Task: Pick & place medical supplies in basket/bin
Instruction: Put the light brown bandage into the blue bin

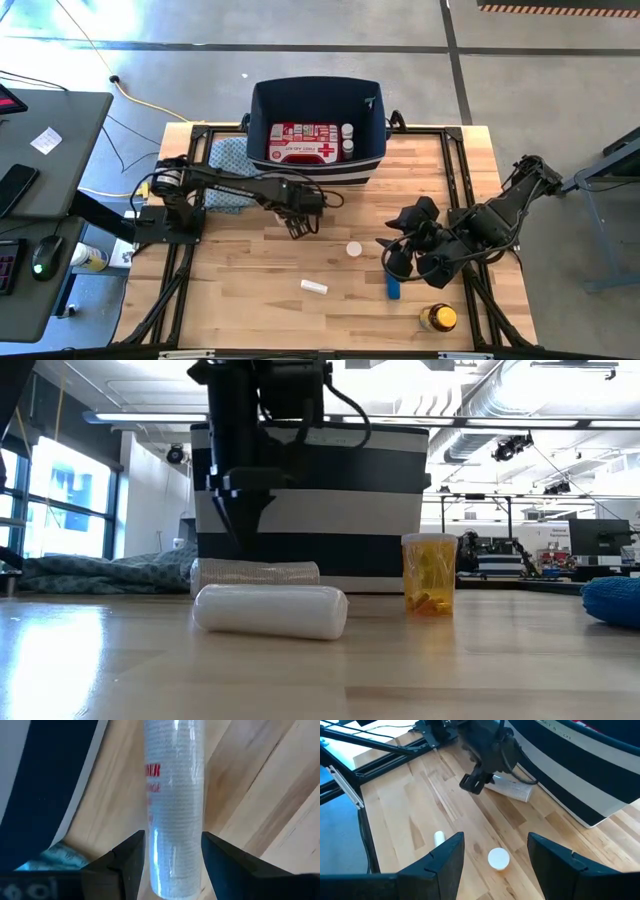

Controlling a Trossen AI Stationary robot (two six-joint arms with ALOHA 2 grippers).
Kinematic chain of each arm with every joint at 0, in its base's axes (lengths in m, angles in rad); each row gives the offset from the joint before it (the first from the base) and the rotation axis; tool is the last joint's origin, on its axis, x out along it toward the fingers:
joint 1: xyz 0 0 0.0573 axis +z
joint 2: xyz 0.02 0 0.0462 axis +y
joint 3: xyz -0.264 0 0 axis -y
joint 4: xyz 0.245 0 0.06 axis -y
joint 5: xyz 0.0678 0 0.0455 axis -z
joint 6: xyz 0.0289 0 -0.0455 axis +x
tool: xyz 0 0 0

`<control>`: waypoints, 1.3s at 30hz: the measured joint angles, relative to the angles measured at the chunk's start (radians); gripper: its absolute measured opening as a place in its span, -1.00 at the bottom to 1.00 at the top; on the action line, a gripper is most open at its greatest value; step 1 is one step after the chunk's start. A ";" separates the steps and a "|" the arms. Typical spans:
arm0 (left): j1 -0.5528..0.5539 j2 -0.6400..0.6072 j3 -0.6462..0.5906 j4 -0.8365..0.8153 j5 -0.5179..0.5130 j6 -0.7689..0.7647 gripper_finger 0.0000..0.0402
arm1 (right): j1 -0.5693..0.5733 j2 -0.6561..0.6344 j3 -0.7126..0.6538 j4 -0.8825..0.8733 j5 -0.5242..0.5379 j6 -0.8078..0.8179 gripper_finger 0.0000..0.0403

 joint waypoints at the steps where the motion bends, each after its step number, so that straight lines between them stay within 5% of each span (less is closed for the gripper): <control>1: 0.005 0.000 0.000 0.004 0.003 0.007 0.12 | -0.001 0.000 0.000 0.000 0.002 0.001 0.03; 26: 0.016 0.084 -0.007 0.022 0.087 0.037 0.08 | -0.027 0.000 0.000 0.013 -0.012 0.006 0.03; 39: 0.015 0.076 0.149 -0.077 0.199 0.142 -0.77 | -0.027 0.000 0.000 0.012 0.000 0.007 0.03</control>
